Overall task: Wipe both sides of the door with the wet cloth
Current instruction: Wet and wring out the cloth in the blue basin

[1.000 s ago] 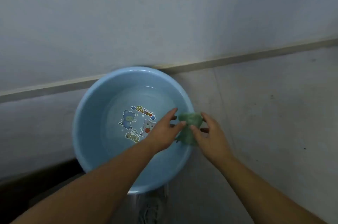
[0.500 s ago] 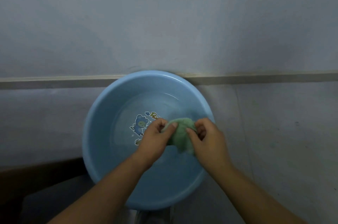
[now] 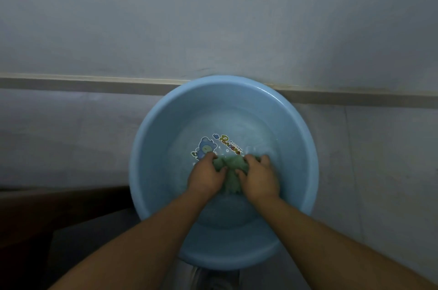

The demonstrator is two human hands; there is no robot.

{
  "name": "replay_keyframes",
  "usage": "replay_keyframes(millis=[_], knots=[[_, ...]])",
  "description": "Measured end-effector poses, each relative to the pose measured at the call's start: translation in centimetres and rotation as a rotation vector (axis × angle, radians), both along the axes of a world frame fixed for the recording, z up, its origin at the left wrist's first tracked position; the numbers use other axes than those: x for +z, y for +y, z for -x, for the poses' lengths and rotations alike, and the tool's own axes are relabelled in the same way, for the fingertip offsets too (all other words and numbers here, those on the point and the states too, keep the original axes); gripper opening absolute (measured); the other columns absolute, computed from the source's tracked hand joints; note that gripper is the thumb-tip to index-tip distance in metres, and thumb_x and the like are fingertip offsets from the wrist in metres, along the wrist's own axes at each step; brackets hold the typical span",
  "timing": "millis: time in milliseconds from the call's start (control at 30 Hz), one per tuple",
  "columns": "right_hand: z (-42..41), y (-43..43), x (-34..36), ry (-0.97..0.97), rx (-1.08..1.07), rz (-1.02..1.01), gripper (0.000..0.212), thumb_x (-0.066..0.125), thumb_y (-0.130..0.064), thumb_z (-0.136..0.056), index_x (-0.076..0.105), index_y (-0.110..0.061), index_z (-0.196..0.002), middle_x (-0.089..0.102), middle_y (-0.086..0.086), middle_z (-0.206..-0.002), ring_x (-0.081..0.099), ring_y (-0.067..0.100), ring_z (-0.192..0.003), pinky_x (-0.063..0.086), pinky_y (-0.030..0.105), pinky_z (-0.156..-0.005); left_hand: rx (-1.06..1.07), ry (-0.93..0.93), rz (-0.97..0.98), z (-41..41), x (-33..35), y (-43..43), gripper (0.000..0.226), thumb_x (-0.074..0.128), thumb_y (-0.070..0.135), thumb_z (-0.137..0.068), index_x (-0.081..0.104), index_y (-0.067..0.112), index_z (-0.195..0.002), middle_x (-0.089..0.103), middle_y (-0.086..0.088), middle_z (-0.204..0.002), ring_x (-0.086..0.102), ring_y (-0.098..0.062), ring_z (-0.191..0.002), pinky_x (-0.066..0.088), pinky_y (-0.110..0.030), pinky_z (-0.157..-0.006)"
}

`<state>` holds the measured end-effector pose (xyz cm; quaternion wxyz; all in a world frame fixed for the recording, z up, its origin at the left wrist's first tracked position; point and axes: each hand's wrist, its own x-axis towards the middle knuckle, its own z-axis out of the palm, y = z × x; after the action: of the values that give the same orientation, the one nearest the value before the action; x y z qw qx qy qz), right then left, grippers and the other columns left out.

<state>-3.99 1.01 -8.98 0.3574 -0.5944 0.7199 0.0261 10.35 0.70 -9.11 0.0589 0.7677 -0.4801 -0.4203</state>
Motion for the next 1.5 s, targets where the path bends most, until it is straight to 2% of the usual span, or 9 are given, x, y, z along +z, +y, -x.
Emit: replay_keyframes(millis=[133,267,333,400,533,700,1133,1267,1500], knots=[[-0.1,-0.6,-0.7,-0.056,-0.034,-0.014,0.033,0.065,-0.02,-0.092,0.06,-0.018,-0.124,0.049,0.016,-0.125,0.057,0.038,-0.111,0.045,0.035,-0.09,-0.018,-0.05,-0.032,0.2,-0.4,-0.1,0.023,0.066,0.028,-0.093,0.06,0.018,-0.112,0.07,-0.006,-0.105,0.064,-0.031,-0.103,0.045,-0.031,-0.077],[0.4,-0.7,-0.3,-0.365,-0.263,-0.047,0.01,0.07,-0.009,-0.091,0.073,-0.004,-0.099,0.07,0.012,-0.094,0.063,0.024,-0.087,0.041,0.028,-0.07,0.188,0.279,0.054,0.7,0.1,0.2,0.006,0.064,0.014,-0.097,0.07,0.015,-0.098,0.065,0.004,-0.081,0.064,-0.002,-0.076,0.043,-0.015,-0.065],[0.5,-0.2,0.7,-0.522,-0.36,0.003,0.011,0.07,-0.011,-0.093,0.07,-0.007,-0.083,0.065,0.005,-0.074,0.056,0.014,-0.072,0.042,0.028,-0.064,0.344,0.439,0.093,1.3,1.1,0.9,0.02,0.058,0.015,-0.101,0.064,0.022,-0.083,0.058,0.008,-0.07,0.051,0.002,-0.06,0.043,-0.018,-0.064],[0.8,0.3,2.1,-0.617,-0.387,0.085,0.018,0.065,-0.013,-0.097,0.063,-0.013,-0.078,0.059,-0.001,-0.069,0.05,0.005,-0.064,0.044,0.026,-0.065,0.401,0.504,0.137,1.8,2.0,1.5,0.026,0.052,0.022,-0.105,0.053,0.025,-0.08,0.053,0.009,-0.07,0.047,-0.004,-0.062,0.042,-0.027,-0.067],[0.8,0.7,4.5,-0.63,-0.352,0.179,0.023,0.051,-0.022,-0.105,0.049,-0.021,-0.083,0.055,-0.007,-0.071,0.048,0.002,-0.063,0.041,0.022,-0.064,0.237,0.463,0.252,3.2,4.6,1.7,0.009,0.042,0.026,-0.109,0.046,0.025,-0.102,0.058,0.01,-0.09,0.053,0.009,-0.073,0.042,-0.01,-0.069],[-0.8,0.6,5.5,-0.744,-0.476,0.133,0.023,0.052,-0.028,-0.105,0.057,-0.02,-0.084,0.067,-0.016,-0.075,0.059,0.001,-0.071,0.047,0.017,-0.068,0.292,0.456,0.286,4.7,5.2,1.3,0.019,0.045,0.033,-0.108,0.054,0.023,-0.095,0.066,0.006,-0.082,0.062,-0.014,-0.077,0.051,-0.038,-0.078],[-1.2,-0.4,4.3,-0.672,-0.437,0.028,0.038,0.041,-0.03,-0.109,0.071,-0.009,-0.1,0.074,0.004,-0.095,0.069,0.016,-0.091,0.053,0.028,-0.081,0.234,0.31,0.218,4.6,4.6,0.9,0.037,0.037,0.036,-0.11,0.057,0.012,-0.09,0.065,0.0,-0.085,0.063,-0.022,-0.085,0.044,-0.034,-0.077],[-1.3,0.1,3.9,-0.656,-0.463,0.024,0.04,0.042,-0.03,-0.108,0.065,-0.009,-0.082,0.072,0.012,-0.085,0.066,0.021,-0.08,0.054,0.041,-0.08,0.274,0.343,0.196,4.9,4.8,1.2,0.038,0.039,0.033,-0.11,0.052,0.017,-0.078,0.06,0.004,-0.075,0.056,-0.01,-0.07,0.038,-0.03,-0.069],[-1.0,0.2,4.8,-0.719,-0.41,-0.006,0.035,0.047,-0.033,-0.106,0.059,-0.015,-0.078,0.061,-0.01,-0.066,0.054,0.011,-0.064,0.043,0.027,-0.06,0.419,0.45,0.197,4.8,5.4,1.8,0.037,0.042,0.037,-0.108,0.056,0.011,-0.086,0.062,-0.008,-0.079,0.057,-0.02,-0.072,0.05,-0.045,-0.072]])
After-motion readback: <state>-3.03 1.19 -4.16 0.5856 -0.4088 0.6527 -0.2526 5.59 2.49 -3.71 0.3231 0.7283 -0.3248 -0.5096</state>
